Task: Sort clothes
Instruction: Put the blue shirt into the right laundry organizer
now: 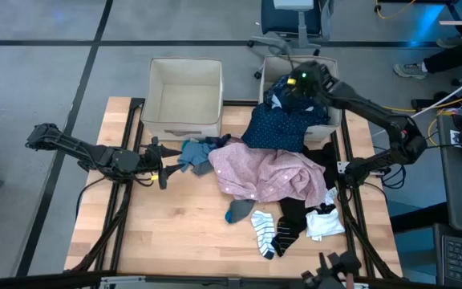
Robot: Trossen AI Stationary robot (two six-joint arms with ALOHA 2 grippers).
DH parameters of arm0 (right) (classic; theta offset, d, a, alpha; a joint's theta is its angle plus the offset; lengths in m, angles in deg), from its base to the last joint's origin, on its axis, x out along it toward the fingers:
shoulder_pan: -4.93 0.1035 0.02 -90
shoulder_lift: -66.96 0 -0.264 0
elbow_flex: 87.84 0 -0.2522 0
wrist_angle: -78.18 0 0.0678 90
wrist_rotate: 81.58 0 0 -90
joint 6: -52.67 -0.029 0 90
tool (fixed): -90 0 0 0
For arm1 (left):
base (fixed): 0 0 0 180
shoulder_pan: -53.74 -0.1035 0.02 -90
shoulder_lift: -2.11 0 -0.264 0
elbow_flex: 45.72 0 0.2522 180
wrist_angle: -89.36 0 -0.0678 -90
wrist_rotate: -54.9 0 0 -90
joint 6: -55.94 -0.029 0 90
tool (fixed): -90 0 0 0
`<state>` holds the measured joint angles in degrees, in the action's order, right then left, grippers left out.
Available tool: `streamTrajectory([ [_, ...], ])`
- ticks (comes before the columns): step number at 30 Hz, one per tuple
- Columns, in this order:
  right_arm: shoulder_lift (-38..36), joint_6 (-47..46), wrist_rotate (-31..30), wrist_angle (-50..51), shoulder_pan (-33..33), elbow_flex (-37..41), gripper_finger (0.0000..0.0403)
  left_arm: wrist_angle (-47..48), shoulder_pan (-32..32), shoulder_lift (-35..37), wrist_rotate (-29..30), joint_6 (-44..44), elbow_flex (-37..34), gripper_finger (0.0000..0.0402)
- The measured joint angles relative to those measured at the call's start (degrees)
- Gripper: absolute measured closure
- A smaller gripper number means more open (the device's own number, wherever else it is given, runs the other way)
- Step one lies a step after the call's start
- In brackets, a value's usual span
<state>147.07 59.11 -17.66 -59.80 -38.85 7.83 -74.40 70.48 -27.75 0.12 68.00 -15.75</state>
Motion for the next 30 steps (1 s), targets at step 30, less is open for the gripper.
streamTrajectory([
  [30, -5.1, -10.4, -1.2, 30.9, 46.5, -6.6, 0.0146, -0.2, 0.0, 0.0, 0.0, -0.5, 0.0, 0.0184],
])
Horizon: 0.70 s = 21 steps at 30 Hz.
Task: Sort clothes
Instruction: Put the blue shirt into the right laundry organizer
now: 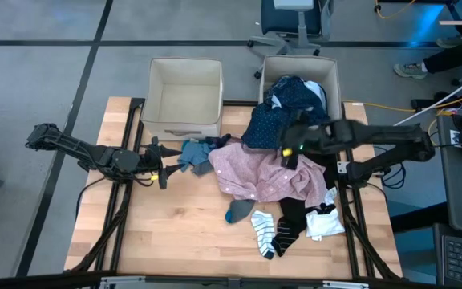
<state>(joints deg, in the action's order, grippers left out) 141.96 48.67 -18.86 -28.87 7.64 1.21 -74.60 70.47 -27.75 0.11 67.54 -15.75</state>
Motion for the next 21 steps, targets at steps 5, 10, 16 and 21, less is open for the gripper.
streamTrajectory([
  [5, 0.0, 1.4, -5.5, -4.9, 2.2, 10.1, 0.0146, -0.3, 0.0, 0.0, 0.1, 0.0, 0.0, 0.0184],
  [10, 0.0, 7.5, -13.3, -14.5, 2.2, 19.0, 0.0146, -0.4, 0.0, 0.0, 0.6, 0.0, 0.0, 0.0184],
  [16, 0.0, 19.1, -21.0, -28.1, 2.2, 27.7, 0.0146, -0.4, 0.0, 0.0, 0.6, 0.0, 0.0, 0.0184],
  [21, 0.5, 24.0, -27.1, -34.1, 1.9, 32.7, 0.0146, -0.3, 0.0, -0.1, 0.6, 0.0, 0.0, 0.0184],
])
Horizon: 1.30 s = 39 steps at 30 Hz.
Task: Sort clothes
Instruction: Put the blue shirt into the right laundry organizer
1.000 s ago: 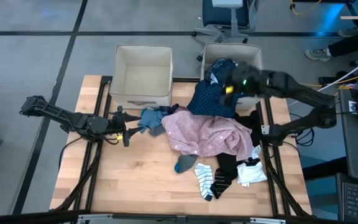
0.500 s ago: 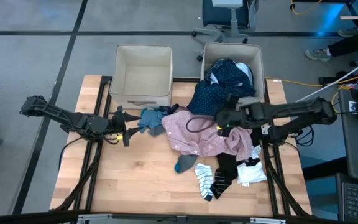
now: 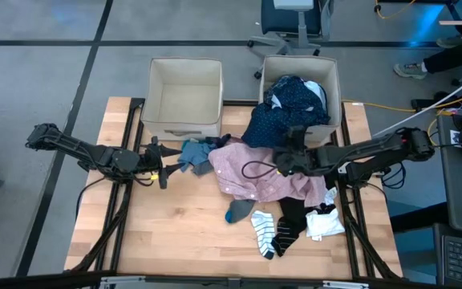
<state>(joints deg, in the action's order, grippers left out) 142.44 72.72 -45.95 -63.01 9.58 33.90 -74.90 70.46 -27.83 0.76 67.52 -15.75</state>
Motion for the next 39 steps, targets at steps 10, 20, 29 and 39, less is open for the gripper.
streamTrajectory([
  [10, 2.5, 1.4, -5.1, -1.0, -5.2, 2.4, 0.0194, 0.0, 0.0, -0.6, 0.0, 0.4, 0.0, 0.0184],
  [20, 2.3, 1.5, -8.2, -1.7, -4.1, -3.3, 0.0388, 0.0, 0.0, -0.6, 0.0, 0.3, 0.0, 0.0184],
  [29, -3.0, 11.8, -12.9, -0.9, -6.6, -20.0, 0.0395, -0.8, 0.0, -0.6, 0.0, 0.3, 0.0, 0.0184],
  [39, -5.0, 14.3, -9.8, -1.0, -24.5, -31.9, 0.0392, -0.8, 0.0, -0.6, 0.0, 0.5, 0.0, 0.0184],
])
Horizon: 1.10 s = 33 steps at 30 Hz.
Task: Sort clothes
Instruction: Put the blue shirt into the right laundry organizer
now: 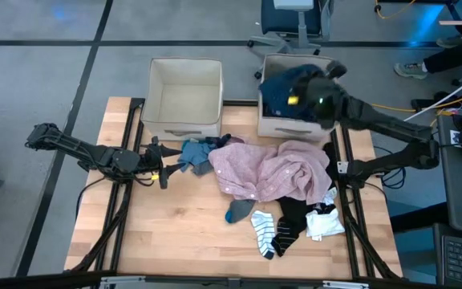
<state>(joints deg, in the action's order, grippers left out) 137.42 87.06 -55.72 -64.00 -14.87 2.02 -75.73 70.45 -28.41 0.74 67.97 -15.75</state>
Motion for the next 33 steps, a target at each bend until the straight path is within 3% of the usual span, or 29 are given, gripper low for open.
streamTrajectory([
  [3, 0.3, -4.6, 4.6, 2.2, -6.4, 0.0, 0.0392, 0.0, 0.0, 0.0, 0.0, 0.0, 0.0, 0.0184],
  [9, 3.8, -26.1, 21.7, 10.1, -17.0, 0.0, 0.0363, -0.1, 0.0, 0.0, 0.0, 0.2, 0.0, 0.0184],
  [14, 7.1, -30.7, 28.0, 12.1, -20.2, 0.0, 0.0319, -0.1, 0.0, 0.0, 0.0, 0.2, 0.0, 0.0184],
  [20, 7.7, -29.4, 28.3, 14.1, -19.4, -0.8, 0.0230, -0.1, 0.0, 0.0, 0.0, 0.2, 0.0, 0.0184],
  [24, 7.6, -29.4, 28.0, 19.9, -17.4, -6.8, 0.0178, -0.1, 0.0, 0.0, -0.1, 0.2, 0.0, 0.0184],
  [33, 7.4, -33.2, 28.3, 31.5, -4.1, -20.8, 0.0138, 0.3, 0.0, 0.0, -2.8, -0.4, 0.0, 0.0184],
])
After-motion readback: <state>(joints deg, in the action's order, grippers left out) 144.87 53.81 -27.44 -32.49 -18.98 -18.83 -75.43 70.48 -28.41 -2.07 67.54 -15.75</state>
